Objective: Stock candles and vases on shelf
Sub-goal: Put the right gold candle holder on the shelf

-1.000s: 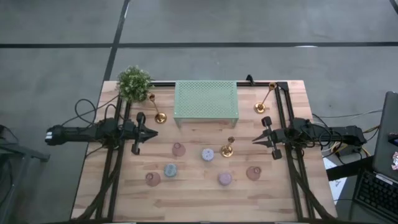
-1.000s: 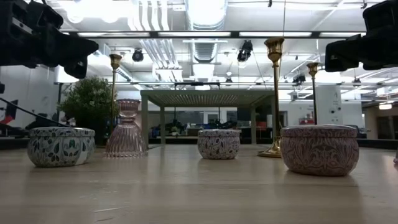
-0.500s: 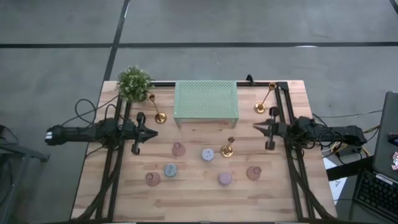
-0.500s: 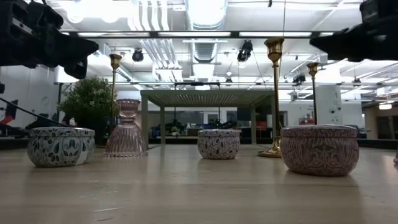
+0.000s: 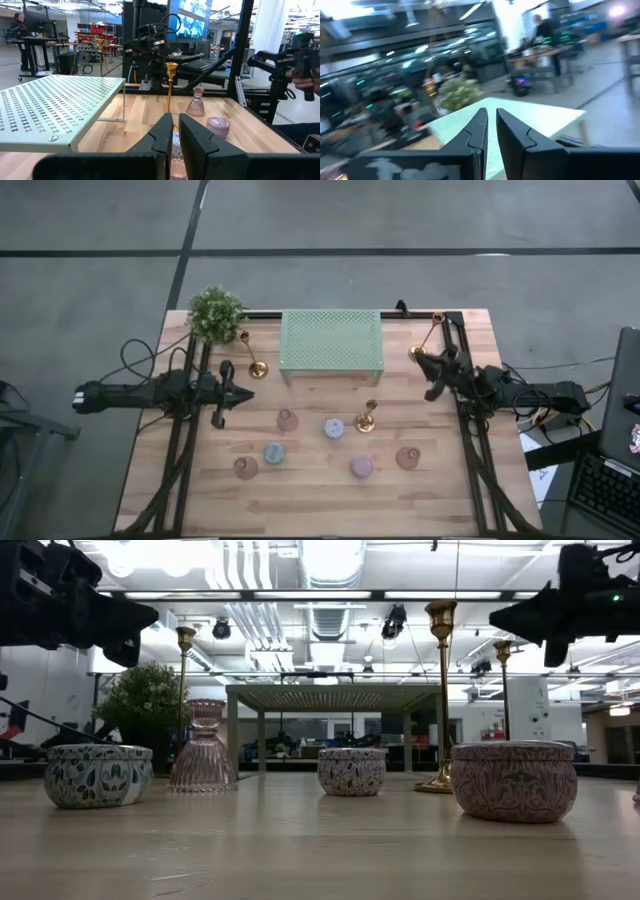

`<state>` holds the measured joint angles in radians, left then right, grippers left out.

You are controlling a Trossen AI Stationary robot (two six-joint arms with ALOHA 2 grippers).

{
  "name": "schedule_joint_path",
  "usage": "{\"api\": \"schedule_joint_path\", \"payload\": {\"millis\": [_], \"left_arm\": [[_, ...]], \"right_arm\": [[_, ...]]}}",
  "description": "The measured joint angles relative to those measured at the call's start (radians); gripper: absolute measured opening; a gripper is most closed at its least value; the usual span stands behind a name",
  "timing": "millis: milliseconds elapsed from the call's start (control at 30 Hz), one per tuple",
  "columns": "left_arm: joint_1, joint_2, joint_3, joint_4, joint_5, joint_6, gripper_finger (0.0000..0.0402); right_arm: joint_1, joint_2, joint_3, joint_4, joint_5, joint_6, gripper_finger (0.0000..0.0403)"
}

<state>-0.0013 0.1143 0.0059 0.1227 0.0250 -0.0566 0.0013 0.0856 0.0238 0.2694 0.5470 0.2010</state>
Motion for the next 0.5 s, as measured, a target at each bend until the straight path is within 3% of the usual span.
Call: {"api": "schedule_joint_path", "payload": {"millis": [167, 333, 500], "left_arm": [[0.000, 0.000, 0.000, -0.001, 0.000, 0.000, 0.0035], [0.000, 0.000, 0.000, -0.004, 0.000, 0.000, 0.0035], [0.000, 0.000, 0.000, -0.005, 0.000, 0.000, 0.0035]], "right_arm": [[0.005, 0.015, 0.000, -0.033, 0.018, -0.135, 0.0030], [0.007, 0.036, 0.008, -0.094, 0.068, -0.033, 0.0013], [0.007, 0.075, 0.106, -0.362, 0.136, 0.106, 0.0011]]}}
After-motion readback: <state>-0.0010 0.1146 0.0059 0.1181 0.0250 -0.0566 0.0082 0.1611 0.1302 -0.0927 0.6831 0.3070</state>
